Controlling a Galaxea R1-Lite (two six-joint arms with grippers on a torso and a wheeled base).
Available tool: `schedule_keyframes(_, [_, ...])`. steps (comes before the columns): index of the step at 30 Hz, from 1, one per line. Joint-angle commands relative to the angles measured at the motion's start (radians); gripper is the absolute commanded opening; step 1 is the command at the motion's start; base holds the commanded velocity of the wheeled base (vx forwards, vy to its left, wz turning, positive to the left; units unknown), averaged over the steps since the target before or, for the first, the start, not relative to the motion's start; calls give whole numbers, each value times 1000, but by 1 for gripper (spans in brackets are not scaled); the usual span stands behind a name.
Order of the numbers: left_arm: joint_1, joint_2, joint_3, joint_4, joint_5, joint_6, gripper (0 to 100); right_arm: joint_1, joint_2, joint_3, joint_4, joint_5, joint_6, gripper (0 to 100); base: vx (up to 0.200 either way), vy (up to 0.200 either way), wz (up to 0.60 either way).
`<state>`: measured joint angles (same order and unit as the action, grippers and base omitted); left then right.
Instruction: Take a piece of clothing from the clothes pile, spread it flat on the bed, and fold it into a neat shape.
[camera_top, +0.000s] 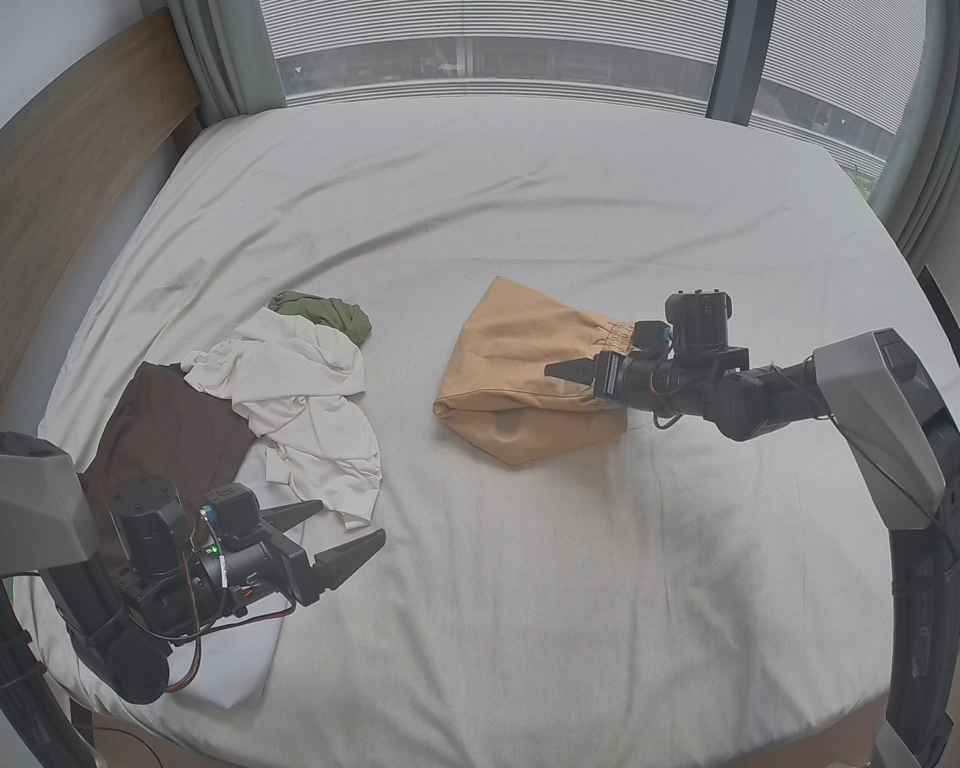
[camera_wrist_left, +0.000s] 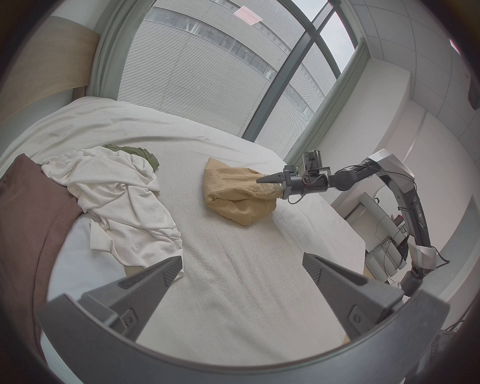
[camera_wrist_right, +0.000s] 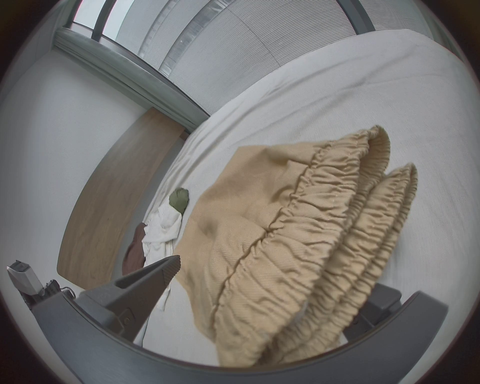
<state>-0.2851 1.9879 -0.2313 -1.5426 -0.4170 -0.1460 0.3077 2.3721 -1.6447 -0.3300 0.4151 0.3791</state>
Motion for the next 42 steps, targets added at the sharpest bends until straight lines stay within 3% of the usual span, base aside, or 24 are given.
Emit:
schedule_keyframes(1, [1, 0, 1, -1, -3, 0, 100, -5, -182, 246, -43, -24, -42, 100, 0, 0, 0])
schedule_keyframes(9, [-3, -21, 41, -2, -9, -18, 100, -9, -444, 618, -179, -25, -51, 100, 0, 0, 0])
schedule_keyframes(15, [-83, -247, 81, 6, -65, -241, 100, 11, -703, 824, -233, -25, -59, 100, 0, 0, 0])
schedule_keyframes(23, [-187, -474, 214, 21, -12, -244, 100, 42, -1096, 1065, -224, -25, -88, 100, 0, 0, 0])
schedule_keyframes(26, [-226, -578, 231, 104, 96, -231, 100, 41, -1263, 1172, -222, -25, -97, 100, 0, 0, 0])
schedule_keyframes(33, [-330, -796, 231, 317, 153, -230, 100, 14, -1475, 1277, -187, -29, -100, 100, 0, 0, 0])
schedule_keyframes(38, [-310, -959, 231, 493, 224, -190, 100, -33, -1602, 1300, -129, -48, -98, 100, 0, 0, 0])
schedule_keyframes(41, [-241, -1052, 231, 614, 250, -169, 100, -59, -1657, 1312, -95, -68, -100, 100, 0, 0, 0])
schedule_keyframes(42, [-180, -1138, 231, 711, 247, -169, 100, -79, -1699, 1319, -75, -68, -100, 100, 0, 0, 0])
